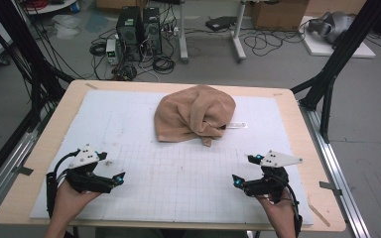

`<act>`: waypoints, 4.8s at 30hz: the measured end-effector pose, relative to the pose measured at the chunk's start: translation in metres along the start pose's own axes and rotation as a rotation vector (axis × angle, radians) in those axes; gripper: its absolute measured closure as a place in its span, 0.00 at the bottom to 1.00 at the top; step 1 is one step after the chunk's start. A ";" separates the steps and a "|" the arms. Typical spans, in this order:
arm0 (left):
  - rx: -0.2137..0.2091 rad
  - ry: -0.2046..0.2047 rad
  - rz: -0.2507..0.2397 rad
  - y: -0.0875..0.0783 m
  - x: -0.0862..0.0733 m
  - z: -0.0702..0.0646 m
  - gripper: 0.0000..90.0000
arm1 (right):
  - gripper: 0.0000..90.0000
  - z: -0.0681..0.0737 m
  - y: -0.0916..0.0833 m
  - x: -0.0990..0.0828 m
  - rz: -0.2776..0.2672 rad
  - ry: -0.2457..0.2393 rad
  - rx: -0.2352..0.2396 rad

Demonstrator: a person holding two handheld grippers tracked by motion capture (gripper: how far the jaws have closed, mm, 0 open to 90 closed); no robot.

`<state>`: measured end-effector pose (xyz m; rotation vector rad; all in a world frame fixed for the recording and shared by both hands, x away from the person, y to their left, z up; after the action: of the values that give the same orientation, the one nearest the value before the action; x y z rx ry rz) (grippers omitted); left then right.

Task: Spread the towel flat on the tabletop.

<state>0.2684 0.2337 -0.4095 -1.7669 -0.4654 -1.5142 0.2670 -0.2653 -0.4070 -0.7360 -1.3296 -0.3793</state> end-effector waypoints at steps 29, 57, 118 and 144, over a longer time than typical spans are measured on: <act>0.000 0.017 -0.028 -0.010 0.003 0.001 0.07 | 0.11 -0.010 0.054 0.051 -0.023 -0.039 0.038; -0.009 -0.004 -0.030 -0.006 0.002 0.004 0.07 | 0.31 -0.031 0.181 0.068 0.080 -0.098 -0.023; -0.098 0.026 -0.030 0.018 0.022 -0.017 0.17 | 0.55 0.078 0.030 0.043 0.076 -0.162 0.347; -0.150 0.034 -0.012 0.058 0.035 -0.020 0.26 | 0.34 0.024 0.088 0.031 0.127 -0.063 0.155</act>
<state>0.3036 0.1747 -0.3935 -1.8517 -0.3541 -1.6215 0.3129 -0.1808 -0.3988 -0.7033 -1.3475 -0.1508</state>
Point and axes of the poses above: each handheld gripper's, and its own axes: y roughly forward along the jaws, x roughly out of its top, z roughly to its left, the point moved 1 cm from there along y, roughly forward along the jaws, and after that the axes turned 15 degrees about -z, right-handed, at the moved point
